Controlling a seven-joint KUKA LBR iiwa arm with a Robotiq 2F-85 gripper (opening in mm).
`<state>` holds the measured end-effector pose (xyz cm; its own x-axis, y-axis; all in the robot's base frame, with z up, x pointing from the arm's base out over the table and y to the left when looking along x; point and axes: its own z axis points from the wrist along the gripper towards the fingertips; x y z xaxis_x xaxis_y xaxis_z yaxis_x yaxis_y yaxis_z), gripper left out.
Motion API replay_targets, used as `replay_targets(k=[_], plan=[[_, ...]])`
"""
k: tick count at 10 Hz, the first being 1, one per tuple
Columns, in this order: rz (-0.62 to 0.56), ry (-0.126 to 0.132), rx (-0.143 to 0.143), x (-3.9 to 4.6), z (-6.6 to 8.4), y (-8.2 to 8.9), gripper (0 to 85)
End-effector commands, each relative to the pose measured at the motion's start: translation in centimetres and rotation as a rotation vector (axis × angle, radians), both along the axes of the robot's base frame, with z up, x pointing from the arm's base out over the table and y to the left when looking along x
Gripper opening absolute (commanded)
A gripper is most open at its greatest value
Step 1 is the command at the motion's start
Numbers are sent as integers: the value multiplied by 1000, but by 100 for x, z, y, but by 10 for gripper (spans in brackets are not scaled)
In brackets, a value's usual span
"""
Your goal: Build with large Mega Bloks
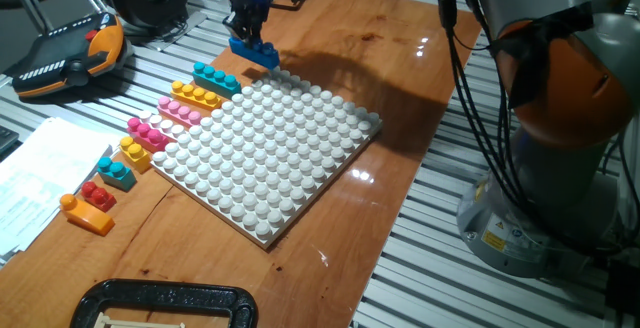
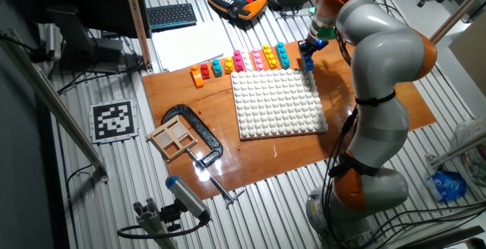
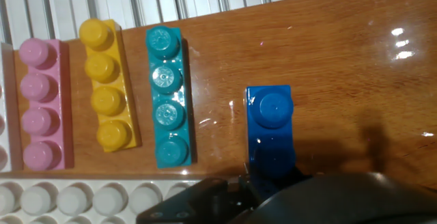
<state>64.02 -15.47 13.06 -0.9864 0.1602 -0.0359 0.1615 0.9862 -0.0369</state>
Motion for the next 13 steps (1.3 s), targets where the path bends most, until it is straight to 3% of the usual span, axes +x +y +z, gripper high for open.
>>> replay_targets(k=[1, 2, 4, 7, 9, 11, 13], plan=[[0, -5, 1, 0, 0, 1, 0], [2, -17, 2, 0, 0, 1, 0], [8, -11, 2, 0, 0, 1, 0], [-15, -5, -11, -323, 74, 13, 0], [-37, -22, -13, -534, 17, 60, 0], [-52, -38, -4, -679, -65, 55, 0], [-58, -39, 10, -759, -112, 68, 0]])
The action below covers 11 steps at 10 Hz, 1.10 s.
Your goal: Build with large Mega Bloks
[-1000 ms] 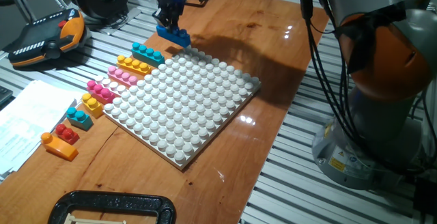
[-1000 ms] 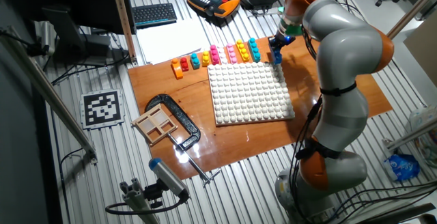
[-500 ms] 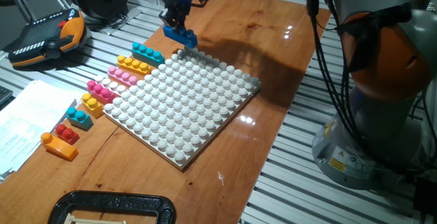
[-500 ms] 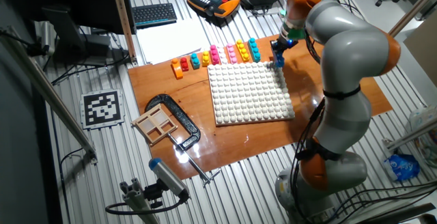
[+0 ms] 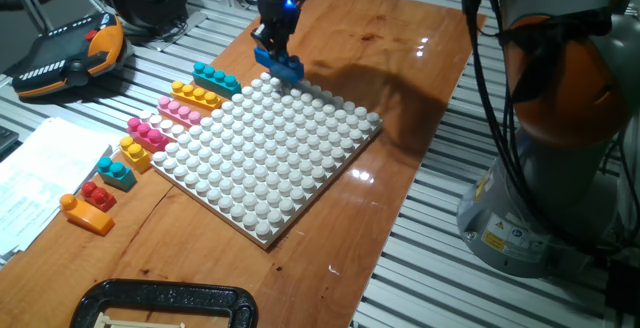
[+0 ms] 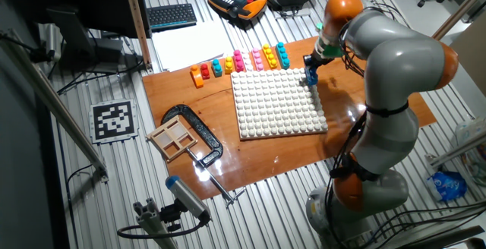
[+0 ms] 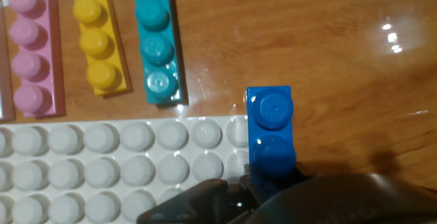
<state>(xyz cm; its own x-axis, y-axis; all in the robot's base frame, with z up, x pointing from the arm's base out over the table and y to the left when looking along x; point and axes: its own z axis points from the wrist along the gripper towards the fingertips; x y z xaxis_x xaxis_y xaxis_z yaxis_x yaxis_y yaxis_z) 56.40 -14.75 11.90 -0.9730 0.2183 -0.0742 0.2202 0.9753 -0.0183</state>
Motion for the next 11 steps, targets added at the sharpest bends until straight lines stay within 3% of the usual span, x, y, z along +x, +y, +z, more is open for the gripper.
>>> replay_targets(k=[1, 3, 5, 6, 8, 11], plan=[[-4, -4, 1, -30, -14, 12, 0], [-2, -4, -10, -72, -33, 6, 0], [3, -10, 1, -82, -66, -18, 0], [12, -11, -12, -91, -75, -46, 0], [29, -17, 5, -101, -139, -149, 0], [34, 10, 20, -102, -132, -151, 0]])
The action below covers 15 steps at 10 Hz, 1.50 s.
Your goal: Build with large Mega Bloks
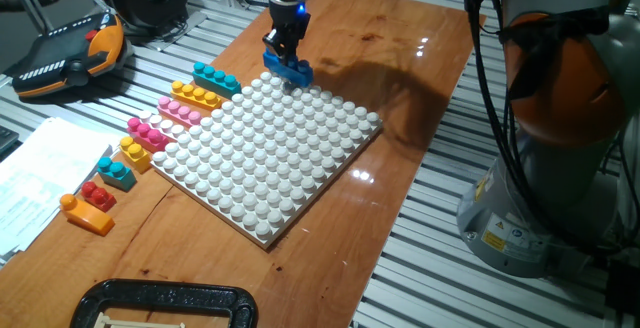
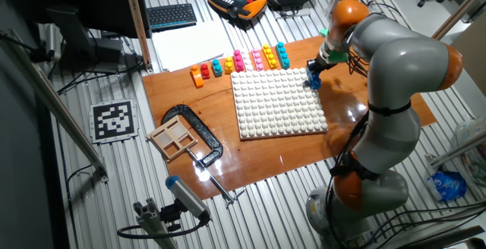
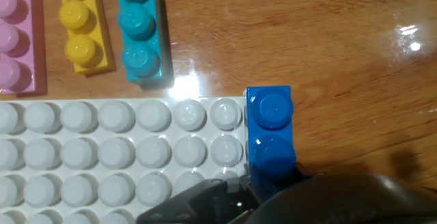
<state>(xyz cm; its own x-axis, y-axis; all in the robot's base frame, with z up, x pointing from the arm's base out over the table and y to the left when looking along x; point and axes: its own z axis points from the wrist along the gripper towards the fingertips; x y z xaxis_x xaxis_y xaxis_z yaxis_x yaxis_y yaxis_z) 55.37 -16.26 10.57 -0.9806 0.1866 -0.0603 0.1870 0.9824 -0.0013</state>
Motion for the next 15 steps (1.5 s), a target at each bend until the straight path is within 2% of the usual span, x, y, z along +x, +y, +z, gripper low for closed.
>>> replay_targets(k=[1, 3, 5, 7, 8, 9, 10, 11, 15], plan=[[0, -1, -1, 1, 4, -1, 0], [-3, -4, -6, 1, 5, -1, 0], [-5, 20, -4, 1, 5, -1, 0], [-8, 23, -25, 1, 5, -1, 0], [-8, 32, -30, 1, 5, -1, 0], [-10, 51, -32, -34, 22, 1, 0], [-18, 50, -31, -129, 40, 28, 0], [-23, 46, -34, -180, 22, 57, 0], [-22, 38, -28, -149, -17, 24, 0]])
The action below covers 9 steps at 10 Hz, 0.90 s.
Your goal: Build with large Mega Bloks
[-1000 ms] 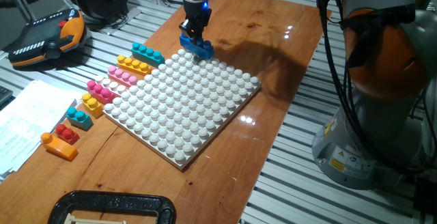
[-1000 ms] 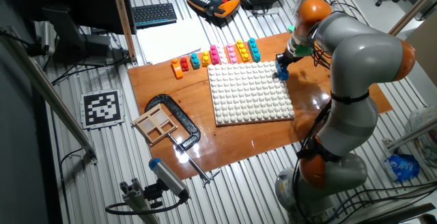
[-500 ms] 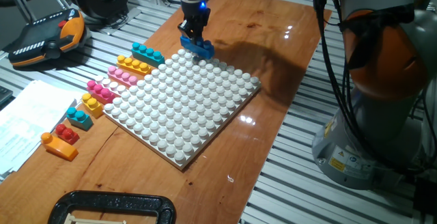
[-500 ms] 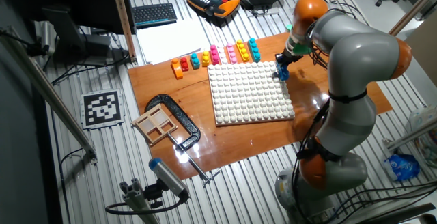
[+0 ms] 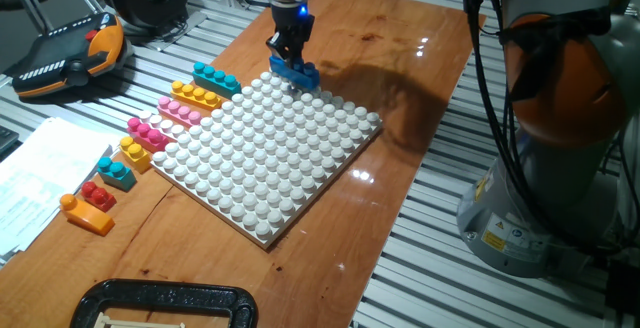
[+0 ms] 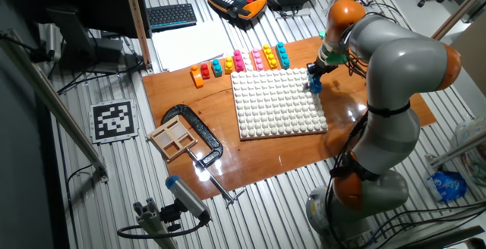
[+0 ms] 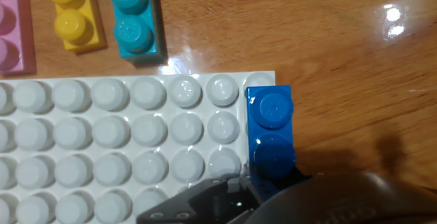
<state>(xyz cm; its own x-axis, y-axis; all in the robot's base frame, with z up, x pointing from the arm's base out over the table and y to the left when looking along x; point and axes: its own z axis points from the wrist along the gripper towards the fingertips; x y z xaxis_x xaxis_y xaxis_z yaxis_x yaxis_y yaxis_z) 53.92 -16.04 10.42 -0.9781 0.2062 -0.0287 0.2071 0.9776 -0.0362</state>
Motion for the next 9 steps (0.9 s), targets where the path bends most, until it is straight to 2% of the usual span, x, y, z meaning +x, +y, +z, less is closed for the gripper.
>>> replay_targets(k=[1, 5, 9], plan=[[1, 0, 0, 10, 0, -10, 0], [1, -6, 11, 45, -82, -30, 0], [-7, -5, 19, 106, -41, -26, 0]])
